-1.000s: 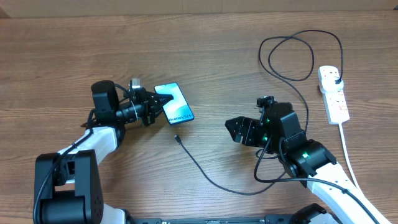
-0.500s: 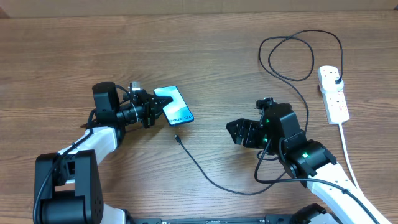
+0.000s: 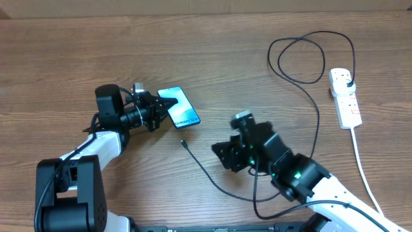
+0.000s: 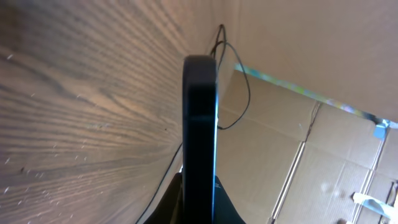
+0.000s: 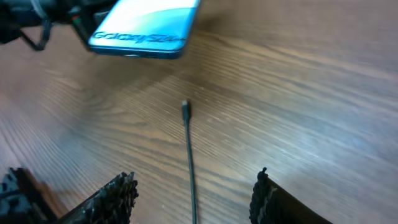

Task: Plug charger to phone and switch on socket
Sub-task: 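Move the right gripper down toward the cable's USB-C plug, then grasp the black cable near its plug with the right gripper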

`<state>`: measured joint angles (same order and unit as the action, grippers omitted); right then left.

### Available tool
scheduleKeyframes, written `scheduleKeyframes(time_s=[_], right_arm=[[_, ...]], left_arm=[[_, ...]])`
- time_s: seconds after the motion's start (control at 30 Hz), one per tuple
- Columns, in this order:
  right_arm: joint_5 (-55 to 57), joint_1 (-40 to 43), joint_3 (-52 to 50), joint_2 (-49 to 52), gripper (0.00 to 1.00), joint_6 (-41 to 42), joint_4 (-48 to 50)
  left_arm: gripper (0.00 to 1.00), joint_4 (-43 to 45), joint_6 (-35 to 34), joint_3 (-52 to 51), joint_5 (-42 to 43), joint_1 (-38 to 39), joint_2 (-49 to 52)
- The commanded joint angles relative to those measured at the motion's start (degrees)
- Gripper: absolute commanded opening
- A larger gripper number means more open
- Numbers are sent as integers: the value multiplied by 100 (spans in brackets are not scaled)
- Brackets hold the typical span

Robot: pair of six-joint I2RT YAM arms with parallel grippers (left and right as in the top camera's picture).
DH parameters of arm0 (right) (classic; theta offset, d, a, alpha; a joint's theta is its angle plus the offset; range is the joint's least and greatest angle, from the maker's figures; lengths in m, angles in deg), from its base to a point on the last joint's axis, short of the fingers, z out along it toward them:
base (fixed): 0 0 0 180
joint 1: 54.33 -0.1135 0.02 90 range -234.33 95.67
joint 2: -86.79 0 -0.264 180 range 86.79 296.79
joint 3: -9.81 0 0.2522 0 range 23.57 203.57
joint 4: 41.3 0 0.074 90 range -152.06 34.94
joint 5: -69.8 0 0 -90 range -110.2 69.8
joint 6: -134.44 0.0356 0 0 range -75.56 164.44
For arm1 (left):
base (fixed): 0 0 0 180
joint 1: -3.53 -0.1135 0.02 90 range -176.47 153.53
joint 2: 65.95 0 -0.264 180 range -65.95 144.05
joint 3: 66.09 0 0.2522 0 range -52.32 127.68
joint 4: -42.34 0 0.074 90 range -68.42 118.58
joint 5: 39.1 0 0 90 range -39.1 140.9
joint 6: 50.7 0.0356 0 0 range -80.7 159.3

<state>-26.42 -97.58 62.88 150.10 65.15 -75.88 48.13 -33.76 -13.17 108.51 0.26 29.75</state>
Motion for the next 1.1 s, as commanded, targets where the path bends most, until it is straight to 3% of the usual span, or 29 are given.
scheduleKeyframes(time_s=[0.0,0.27,0.53,1.07], right_arm=[[511,-391,4,275,59,-232,254],[726,-728,365,1357,56,-326,721],[802,-813,1115,2494,56,-501,732],[1158,-1176,1182,3198,57,-734,1172]], left_arm=[[4,186,133,136,122,-227,-120],[4,188,328,581,675,-776,-107],[4,168,540,1392,1276,-839,258],[4,186,774,1475,1405,-839,1187]])
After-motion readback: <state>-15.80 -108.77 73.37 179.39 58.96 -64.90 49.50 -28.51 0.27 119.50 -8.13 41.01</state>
